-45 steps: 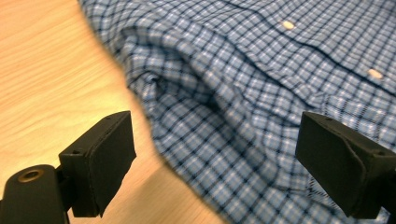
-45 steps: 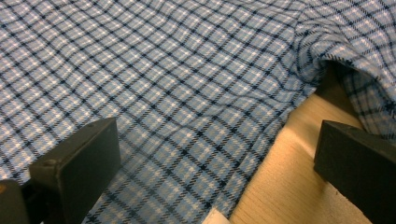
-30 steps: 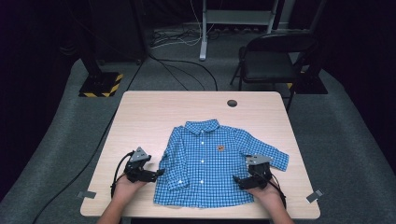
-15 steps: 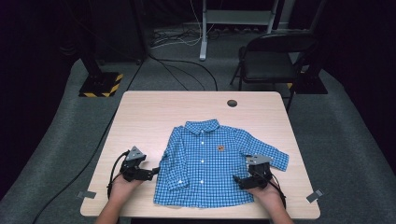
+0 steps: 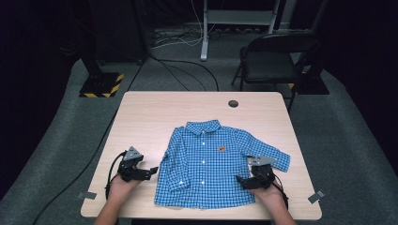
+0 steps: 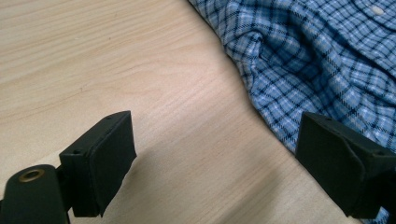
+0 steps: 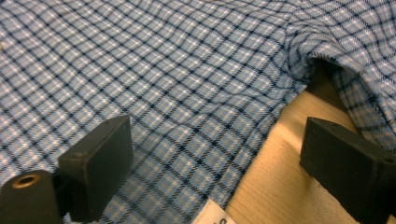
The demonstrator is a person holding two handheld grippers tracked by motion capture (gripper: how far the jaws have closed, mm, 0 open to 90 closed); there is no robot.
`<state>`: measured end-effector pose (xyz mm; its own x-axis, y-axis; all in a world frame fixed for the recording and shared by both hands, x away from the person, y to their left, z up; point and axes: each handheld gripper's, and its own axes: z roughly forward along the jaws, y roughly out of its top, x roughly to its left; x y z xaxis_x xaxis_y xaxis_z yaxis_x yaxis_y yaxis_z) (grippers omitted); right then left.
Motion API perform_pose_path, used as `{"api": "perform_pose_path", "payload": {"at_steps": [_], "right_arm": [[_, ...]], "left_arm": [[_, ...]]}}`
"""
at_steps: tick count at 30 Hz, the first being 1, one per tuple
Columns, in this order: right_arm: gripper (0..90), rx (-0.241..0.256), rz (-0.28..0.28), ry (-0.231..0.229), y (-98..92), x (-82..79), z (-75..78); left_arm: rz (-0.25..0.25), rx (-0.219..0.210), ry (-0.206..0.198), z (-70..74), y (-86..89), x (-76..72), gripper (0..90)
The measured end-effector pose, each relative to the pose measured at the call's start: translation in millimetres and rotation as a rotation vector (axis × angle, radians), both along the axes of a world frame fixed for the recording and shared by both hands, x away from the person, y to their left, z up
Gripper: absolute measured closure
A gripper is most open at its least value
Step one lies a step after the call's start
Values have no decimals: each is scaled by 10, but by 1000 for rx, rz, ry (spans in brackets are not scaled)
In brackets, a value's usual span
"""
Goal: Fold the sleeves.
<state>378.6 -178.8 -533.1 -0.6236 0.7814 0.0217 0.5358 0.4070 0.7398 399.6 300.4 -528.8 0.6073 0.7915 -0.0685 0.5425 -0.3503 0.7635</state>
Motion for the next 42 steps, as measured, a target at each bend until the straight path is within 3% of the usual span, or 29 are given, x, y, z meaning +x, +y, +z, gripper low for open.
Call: {"api": "perform_pose_path", "payload": {"at_steps": [28, 42], "right_arm": [[112, 17, -9, -36, -38, -25, 79], [117, 41, -86, -68, -258, -37, 154]], "left_arm": [[21, 20, 9, -33, 72, 6, 119], [28, 26, 13, -45, 87, 16, 119]]}}
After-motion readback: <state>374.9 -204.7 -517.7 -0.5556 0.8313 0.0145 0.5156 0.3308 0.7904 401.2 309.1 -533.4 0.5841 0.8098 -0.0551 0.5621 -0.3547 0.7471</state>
